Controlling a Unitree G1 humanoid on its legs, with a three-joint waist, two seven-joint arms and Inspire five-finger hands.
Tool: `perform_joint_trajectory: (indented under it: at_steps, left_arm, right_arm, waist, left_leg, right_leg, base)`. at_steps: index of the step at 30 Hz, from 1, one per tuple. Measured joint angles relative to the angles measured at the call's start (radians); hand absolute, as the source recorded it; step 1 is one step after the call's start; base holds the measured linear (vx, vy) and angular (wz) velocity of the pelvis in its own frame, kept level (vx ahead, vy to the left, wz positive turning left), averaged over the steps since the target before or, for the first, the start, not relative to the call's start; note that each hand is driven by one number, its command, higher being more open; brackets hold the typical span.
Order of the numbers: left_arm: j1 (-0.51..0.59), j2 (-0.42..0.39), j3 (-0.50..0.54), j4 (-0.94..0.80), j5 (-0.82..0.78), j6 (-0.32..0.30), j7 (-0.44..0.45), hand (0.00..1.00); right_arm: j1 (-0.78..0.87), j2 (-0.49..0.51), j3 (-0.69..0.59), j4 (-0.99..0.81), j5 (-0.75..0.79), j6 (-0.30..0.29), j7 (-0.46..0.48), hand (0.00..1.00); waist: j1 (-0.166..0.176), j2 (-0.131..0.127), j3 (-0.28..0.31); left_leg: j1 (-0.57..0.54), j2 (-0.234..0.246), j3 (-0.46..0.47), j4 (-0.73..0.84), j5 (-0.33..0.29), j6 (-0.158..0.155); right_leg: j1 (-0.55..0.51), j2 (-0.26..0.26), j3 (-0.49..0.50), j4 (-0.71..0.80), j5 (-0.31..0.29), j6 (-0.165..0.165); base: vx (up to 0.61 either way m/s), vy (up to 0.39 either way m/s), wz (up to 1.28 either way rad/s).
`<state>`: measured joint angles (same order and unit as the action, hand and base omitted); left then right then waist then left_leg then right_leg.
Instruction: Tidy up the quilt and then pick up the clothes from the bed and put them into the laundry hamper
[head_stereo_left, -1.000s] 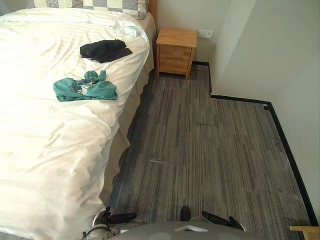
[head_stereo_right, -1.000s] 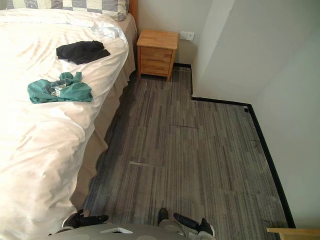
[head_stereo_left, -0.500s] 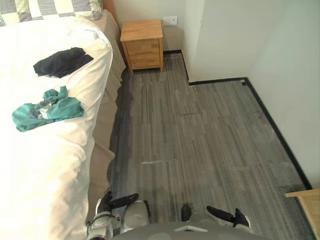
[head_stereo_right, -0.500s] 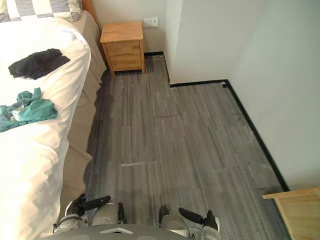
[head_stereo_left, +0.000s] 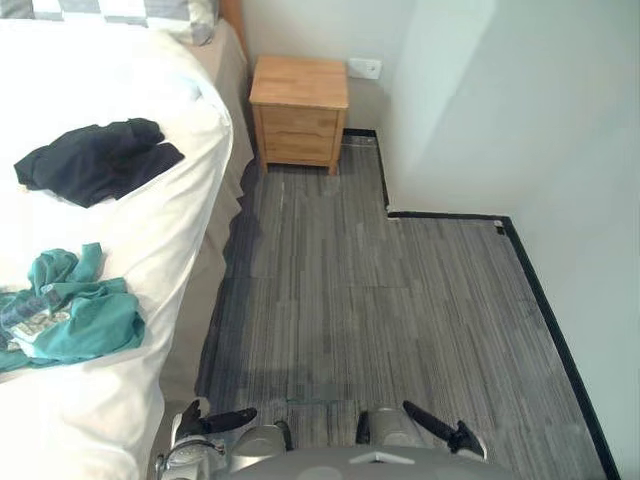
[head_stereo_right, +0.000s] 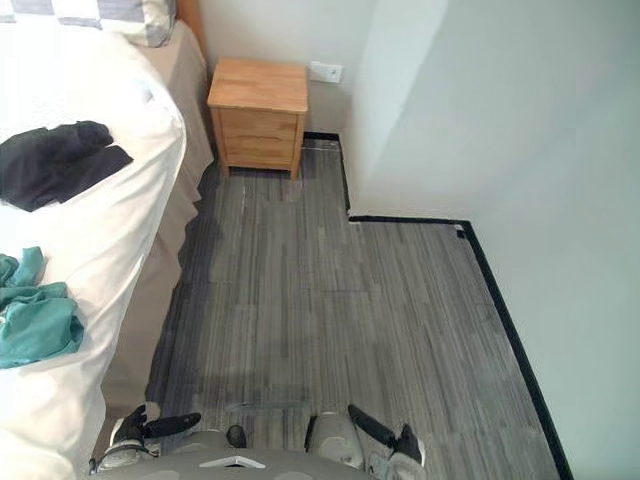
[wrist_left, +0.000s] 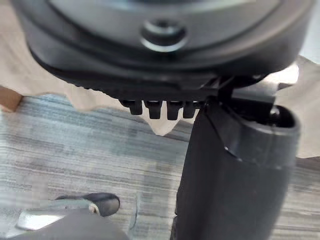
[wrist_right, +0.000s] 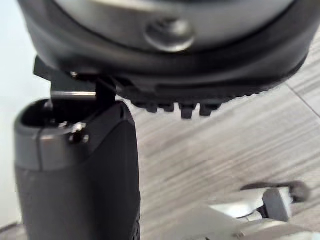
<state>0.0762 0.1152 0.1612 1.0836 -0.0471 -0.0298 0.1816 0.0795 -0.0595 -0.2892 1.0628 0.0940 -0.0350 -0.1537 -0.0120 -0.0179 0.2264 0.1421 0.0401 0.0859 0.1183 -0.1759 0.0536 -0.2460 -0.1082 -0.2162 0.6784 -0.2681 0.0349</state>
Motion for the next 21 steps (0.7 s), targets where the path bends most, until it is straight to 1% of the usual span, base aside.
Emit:
perform_joint_trajectory:
  at_steps: [1, 2, 3, 4, 5, 6, 7, 8, 9, 10, 11, 12, 13, 14, 15, 16, 17, 18, 19, 20, 21]
  left_arm:
    - [-0.003, -0.008, 0.001, -0.002, 0.000, 0.003, 0.000, 1.00]
    - [-0.006, -0.008, 0.002, -0.003, 0.000, 0.005, -0.001, 1.00]
    - [-0.010, -0.007, 0.006, -0.005, 0.000, 0.004, -0.006, 1.00]
    - [-0.011, -0.009, 0.019, -0.007, -0.001, 0.004, -0.008, 1.00]
    - [-0.004, -0.015, 0.050, -0.010, -0.005, 0.003, -0.007, 1.00]
    - [0.010, -0.040, 0.079, -0.006, -0.023, 0.004, -0.005, 1.00]
    - [0.011, -0.049, 0.094, -0.005, -0.026, 0.003, -0.005, 1.00]
    - [0.013, -0.074, 0.118, -0.005, -0.028, 0.001, -0.010, 1.00]
    - [0.012, -0.091, 0.137, -0.008, -0.030, -0.005, -0.014, 1.00]
    - [0.014, -0.110, 0.181, -0.025, -0.030, -0.009, -0.019, 1.00]
    - [0.017, -0.119, 0.200, -0.034, -0.030, -0.009, -0.019, 1.00]
    - [0.037, -0.127, 0.218, -0.055, -0.030, -0.009, -0.018, 1.00]
    - [0.046, -0.129, 0.220, -0.068, -0.030, -0.009, -0.019, 1.00]
    - [0.049, -0.128, 0.219, -0.075, -0.032, -0.010, -0.020, 1.00]
    - [0.051, -0.124, 0.214, -0.087, -0.031, -0.013, -0.020, 1.00]
    - [0.051, -0.128, 0.204, -0.097, -0.030, -0.018, -0.021, 1.00]
    - [0.051, -0.127, 0.200, -0.101, -0.030, -0.021, -0.022, 1.00]
    - [0.051, -0.123, 0.192, -0.103, -0.031, -0.028, -0.027, 1.00]
    - [0.048, -0.117, 0.183, -0.103, -0.031, -0.034, -0.034, 1.00]
    - [0.047, -0.110, 0.169, -0.103, -0.031, -0.035, -0.035, 1.00]
    - [0.046, -0.101, 0.148, -0.103, -0.030, -0.035, -0.037, 1.00]
  right_arm:
    - [-0.002, -0.011, 0.026, -0.011, 0.000, 0.000, -0.002, 1.00]
    - [-0.007, -0.013, 0.032, -0.019, 0.000, 0.000, -0.002, 1.00]
    - [-0.015, -0.015, 0.041, -0.018, 0.000, 0.002, -0.002, 1.00]
    - [-0.016, -0.015, 0.043, -0.018, 0.001, 0.002, -0.003, 1.00]
    - [-0.011, -0.010, 0.042, -0.014, 0.010, 0.002, -0.004, 1.00]
    - [-0.012, -0.017, 0.042, -0.009, 0.010, 0.004, -0.002, 1.00]
    - [-0.011, -0.021, 0.040, -0.005, 0.007, 0.003, -0.002, 1.00]
    - [-0.010, -0.032, 0.037, -0.002, 0.000, 0.004, 0.001, 1.00]
    - [-0.009, -0.040, 0.028, -0.006, -0.003, 0.005, 0.003, 1.00]
    - [-0.007, -0.046, 0.027, -0.017, -0.009, 0.010, 0.003, 1.00]
    - [-0.005, -0.050, 0.031, -0.018, -0.010, 0.012, 0.002, 1.00]
    - [0.000, -0.061, 0.054, -0.021, -0.012, 0.019, 0.000, 1.00]
    - [0.004, -0.067, 0.071, -0.022, -0.012, 0.022, -0.004, 1.00]
    - [0.008, -0.067, 0.075, -0.022, -0.012, 0.023, -0.007, 1.00]
    - [0.015, -0.066, 0.085, -0.021, -0.012, 0.027, -0.008, 1.00]
    - [0.013, -0.066, 0.087, -0.018, -0.012, 0.029, -0.007, 1.00]
    - [0.009, -0.068, 0.087, -0.017, -0.012, 0.031, -0.005, 1.00]
    - [-0.004, -0.067, 0.087, -0.009, -0.012, 0.031, -0.004, 1.00]
    - [-0.022, -0.063, 0.087, 0.003, -0.012, 0.031, -0.004, 1.00]
    - [-0.027, -0.059, 0.087, 0.005, -0.011, 0.031, -0.004, 1.00]
    - [-0.027, -0.055, 0.087, 0.003, -0.011, 0.029, -0.004, 1.00]
  waist:
    - [-0.011, 0.016, 0.006]
    - [-0.018, 0.018, 0.007]
    - [-0.019, 0.013, 0.006]
    - [-0.020, 0.006, 0.007]
    - [-0.020, -0.006, 0.005]
    - [-0.020, 0.012, -0.001]
    - [-0.019, 0.024, -0.007]
    - [-0.020, 0.053, -0.017]
    - [-0.019, 0.076, -0.016]
    - [-0.015, 0.094, -0.007]
    - [-0.014, 0.101, -0.004]
    - [-0.007, 0.105, 0.000]
    - [0.006, 0.109, 0.005]
    - [0.012, 0.105, 0.007]
    - [0.025, 0.093, 0.009]
    - [0.038, 0.090, 0.009]
    - [0.040, 0.090, 0.009]
    - [0.044, 0.085, 0.010]
    - [0.045, 0.071, 0.014]
    - [0.047, 0.064, 0.013]
    - [0.047, 0.058, 0.010]
  left_leg:
    - [0.034, 0.024, -0.039, -0.033, -0.003, -0.006]
    - [0.047, 0.029, -0.056, -0.048, -0.005, -0.009]
    - [0.072, 0.031, -0.074, -0.072, -0.018, -0.029]
    - [0.092, 0.031, -0.088, -0.074, -0.042, -0.048]
    - [0.137, 0.029, -0.112, -0.071, -0.085, -0.065]
    - [0.176, 0.056, -0.126, -0.041, -0.125, -0.083]
    - [0.177, 0.068, -0.125, -0.011, -0.126, -0.085]
    - [0.144, 0.100, -0.124, 0.101, -0.121, -0.081]
    - [0.093, 0.131, -0.123, 0.231, -0.106, -0.089]
    - [0.002, 0.163, -0.123, 0.462, -0.026, -0.093]
    - [-0.045, 0.181, -0.123, 0.572, 0.048, -0.100]
    - [-0.130, 0.225, -0.116, 0.766, 0.161, -0.138]
    - [-0.193, 0.255, -0.075, 0.914, 0.127, -0.144]
    - [-0.217, 0.258, -0.053, 0.954, 0.103, -0.150]
    - [-0.254, 0.249, -0.007, 0.978, 0.057, -0.153]
    - [-0.295, 0.242, 0.040, 0.955, 0.009, -0.151]
    - [-0.315, 0.234, 0.059, 0.924, -0.016, -0.147]
    - [-0.341, 0.201, 0.090, 0.814, -0.057, -0.146]
    - [-0.348, 0.155, 0.122, 0.643, -0.077, -0.142]
    - [-0.348, 0.132, 0.144, 0.544, -0.075, -0.141]
    - [-0.345, 0.106, 0.187, 0.397, -0.046, -0.139]
  right_leg:
    - [-0.031, 0.031, 0.005, -0.194, 0.033, 0.030]
    - [-0.048, 0.035, 0.015, -0.292, 0.067, 0.038]
    - [-0.088, 0.031, 0.071, -0.451, 0.137, 0.057]
    - [-0.115, 0.021, 0.115, -0.516, 0.179, 0.070]
    - [-0.128, 0.001, 0.156, -0.526, 0.195, 0.076]
    - [-0.130, 0.015, 0.163, -0.434, 0.309, 0.067]
    - [-0.132, 0.024, 0.162, -0.393, 0.320, 0.057]
    - [-0.115, 0.043, 0.130, -0.356, 0.297, 0.014]
    - [-0.079, 0.058, 0.099, -0.364, 0.276, -0.011]
    - [-0.023, 0.084, 0.076, -0.377, 0.241, -0.029]
    - [0.010, 0.101, 0.071, -0.391, 0.228, -0.041]
    - [0.080, 0.134, 0.073, -0.437, 0.210, -0.063]
    - [0.157, 0.157, 0.087, -0.480, 0.200, -0.082]
    - [0.194, 0.162, 0.098, -0.502, 0.194, -0.091]
    - [0.264, 0.162, 0.117, -0.547, 0.186, -0.105]
    - [0.314, 0.162, 0.144, -0.580, 0.177, -0.108]
    - [0.334, 0.159, 0.150, -0.593, 0.174, -0.106]
    - [0.367, 0.145, 0.169, -0.604, 0.172, -0.092]
    - [0.400, 0.120, 0.189, -0.624, 0.163, -0.083]
    - [0.415, 0.105, 0.191, -0.637, 0.157, -0.074]
    - [0.432, 0.087, 0.191, -0.659, 0.146, -0.061]
  base:
    - [0.40, -0.158, 0.92]
    - [0.50, -0.244, 0.99]
    - [0.41, -0.263, 0.88]
    - [0.63, -0.429, 0.99]
    - [0.68, -0.484, 0.92]
    - [0.58, -0.408, 0.75]
    - [0.58, -0.409, 0.64]
    - [0.55, -0.412, 0.51]
    - [0.63, -0.508, 0.52]
    - [0.51, -0.416, 0.31]
    - [0.50, -0.371, 0.09]
    - [0.53, -0.308, -0.18]
    - [0.53, -0.288, -0.27]
    - [0.51, -0.259, -0.32]
    - [0.56, -0.265, -0.37]
    - [0.54, -0.226, -0.41]
    - [0.52, -0.131, -0.53]
    - [0.35, -0.012, -0.56]
    - [0.46, 0.036, -0.55]
    - [0.37, 0.059, -0.38]
    - [0.53, 0.115, -0.08]
